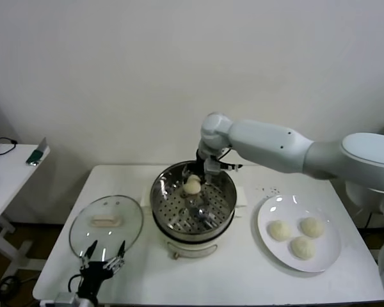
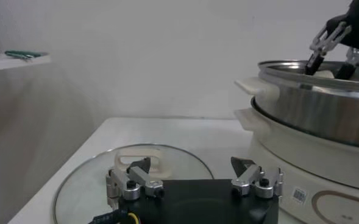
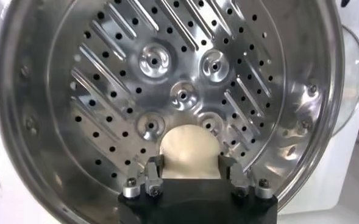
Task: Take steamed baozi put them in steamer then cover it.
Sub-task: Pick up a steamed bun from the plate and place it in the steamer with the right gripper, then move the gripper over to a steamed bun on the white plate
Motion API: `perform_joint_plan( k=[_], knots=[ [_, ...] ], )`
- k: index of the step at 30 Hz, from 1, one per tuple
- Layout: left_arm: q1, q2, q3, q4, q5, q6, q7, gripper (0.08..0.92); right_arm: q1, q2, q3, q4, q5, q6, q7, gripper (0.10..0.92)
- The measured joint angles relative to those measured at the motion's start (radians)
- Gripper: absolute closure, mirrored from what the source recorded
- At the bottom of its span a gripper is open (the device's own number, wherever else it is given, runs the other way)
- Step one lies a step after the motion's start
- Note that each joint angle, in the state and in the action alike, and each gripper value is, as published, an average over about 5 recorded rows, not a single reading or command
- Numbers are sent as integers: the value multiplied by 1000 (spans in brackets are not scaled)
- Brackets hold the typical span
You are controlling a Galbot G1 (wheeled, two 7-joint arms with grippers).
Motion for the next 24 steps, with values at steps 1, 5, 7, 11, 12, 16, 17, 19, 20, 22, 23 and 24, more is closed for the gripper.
perform_joint_plan(
  k=[1,5,7,11,12,16,17,19,20,22,23,24],
  knots=[
    [0,0,0,0,0,0,0,177,-1,2,0,-6,-2,4,2,319],
    [0,-1,-1,-1,0,1,0,177,9,1,-7,-14,20,15,3,228],
    [1,-2,0,-2,0,1,0,177,27,-4,-16,-11,54,18,-2,209],
    [1,-4,3,-3,3,2,0,177,90,-32,-48,2,168,12,-28,203],
    [1,-5,4,-4,4,2,1,177,111,-44,-60,7,208,5,-38,203],
    [1,-9,7,-10,6,6,1,177,206,-105,-136,34,407,-64,-87,202],
    [1,-10,7,-11,6,7,1,177,230,-125,-159,41,461,-92,-98,202],
    [0,-10,8,-13,7,7,1,177,272,-169,-208,58,563,-160,-116,203],
    [0,-11,8,-13,7,8,1,177,289,-193,-232,67,607,-196,-123,203],
    [0,-11,9,-13,8,8,2,177,317,-246,-280,86,683,-270,-133,203],
    [0,-11,10,-13,8,8,2,177,328,-274,-302,98,715,-308,-136,203],
    [0,-11,10,-12,8,8,2,177,337,-304,-324,110,742,-346,-137,203]
  ],
)
